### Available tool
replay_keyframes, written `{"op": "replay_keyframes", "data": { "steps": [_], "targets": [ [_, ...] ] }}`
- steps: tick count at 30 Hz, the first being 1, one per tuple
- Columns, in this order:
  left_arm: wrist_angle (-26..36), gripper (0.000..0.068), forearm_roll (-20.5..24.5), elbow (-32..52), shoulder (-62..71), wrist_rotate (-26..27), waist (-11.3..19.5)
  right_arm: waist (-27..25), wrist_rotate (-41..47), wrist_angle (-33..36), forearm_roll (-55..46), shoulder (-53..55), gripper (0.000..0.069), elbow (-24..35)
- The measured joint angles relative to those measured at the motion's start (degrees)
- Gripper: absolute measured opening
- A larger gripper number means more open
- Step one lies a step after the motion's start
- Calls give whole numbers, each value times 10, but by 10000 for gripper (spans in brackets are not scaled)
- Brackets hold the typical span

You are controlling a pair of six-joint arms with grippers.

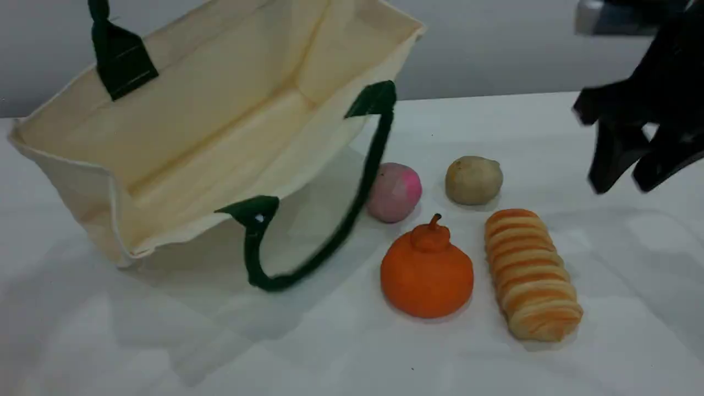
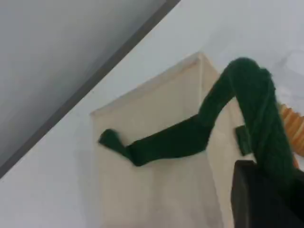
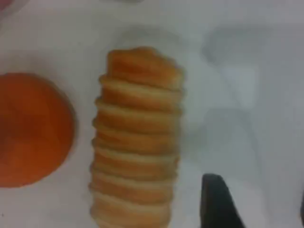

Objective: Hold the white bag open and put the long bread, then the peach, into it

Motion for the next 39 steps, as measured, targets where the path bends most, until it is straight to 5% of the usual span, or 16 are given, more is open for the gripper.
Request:
{"op": "replay_keyframes", "data": {
  "steps": [12,35,39],
  "targets": [
    [1,92,0,0,0,0,0,86,-10,-73,6,72,540,0],
    [1,92,0,0,0,0,0,89,-11,-110,38,155,549,-1],
    [1,92,0,0,0,0,0,89,-11,-111,38,162,504,-2]
  ]
}}
